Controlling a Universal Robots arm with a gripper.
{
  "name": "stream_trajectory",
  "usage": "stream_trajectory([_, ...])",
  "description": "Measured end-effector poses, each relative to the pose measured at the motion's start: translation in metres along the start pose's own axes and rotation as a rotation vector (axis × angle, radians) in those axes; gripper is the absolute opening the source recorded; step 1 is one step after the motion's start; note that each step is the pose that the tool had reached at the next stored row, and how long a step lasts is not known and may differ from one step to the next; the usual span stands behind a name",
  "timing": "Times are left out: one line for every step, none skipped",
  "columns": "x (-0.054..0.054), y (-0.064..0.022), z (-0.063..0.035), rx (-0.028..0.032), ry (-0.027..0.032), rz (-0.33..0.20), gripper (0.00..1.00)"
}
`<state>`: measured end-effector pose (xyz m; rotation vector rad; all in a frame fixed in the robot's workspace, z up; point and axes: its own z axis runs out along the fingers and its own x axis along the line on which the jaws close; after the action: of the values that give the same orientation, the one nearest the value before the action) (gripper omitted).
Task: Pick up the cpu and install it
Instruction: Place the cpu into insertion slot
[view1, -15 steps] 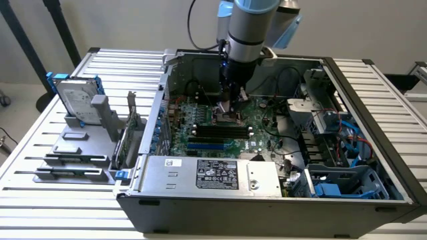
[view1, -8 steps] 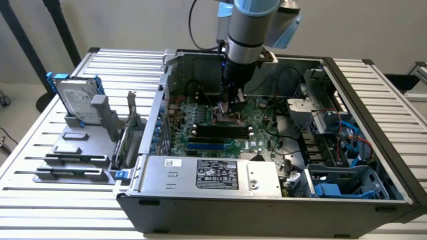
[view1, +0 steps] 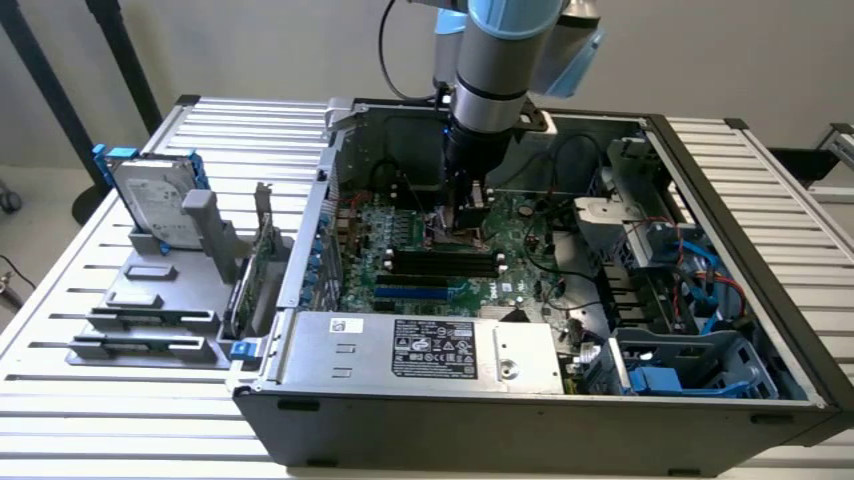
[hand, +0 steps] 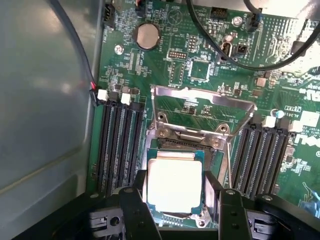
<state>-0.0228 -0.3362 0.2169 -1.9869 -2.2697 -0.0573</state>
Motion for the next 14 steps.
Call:
stream_trajectory([-0.0003,0.0000,0.0005,0.0010,0.0005,0.000,0.54])
stream_trajectory([-0.0004,0.0000,0.0006,0.0013,-0.0001,0.001,0.54])
stream_trajectory([-0.0005,-0.0002,0.0008,0.0015,-0.0004,0.001,0.54])
stream_trajectory([-0.0006,-0.0004,0.0011,0.0012,-0.0003,0.003,0.54])
stream_trajectory([-0.0006,-0.0005,0.0013,0.0001,0.0002,0.013,0.54])
stream_trajectory([-0.0006,-0.0005,0.0016,-0.0013,0.0008,0.025,0.54])
stream_trajectory([-0.0006,-0.0005,0.0018,-0.0031,0.0017,0.039,0.54])
stream_trajectory([-0.0006,-0.0004,0.0022,-0.0050,0.0027,0.055,0.54])
stream_trajectory([-0.0006,-0.0005,0.0024,-0.0069,0.0035,0.070,0.54])
stream_trajectory([-0.0007,-0.0004,0.0027,-0.0086,0.0043,0.084,0.54])
stream_trajectory([-0.0007,-0.0005,0.0028,-0.0099,0.0048,0.096,0.54])
stream_trajectory([-0.0007,-0.0007,0.0030,-0.0111,0.0051,0.104,0.54])
stream_trajectory([-0.0006,-0.0013,0.0031,-0.0120,0.0055,0.109,0.54])
stream_trajectory([-0.0006,-0.0023,0.0033,-0.0130,0.0055,0.112,0.54])
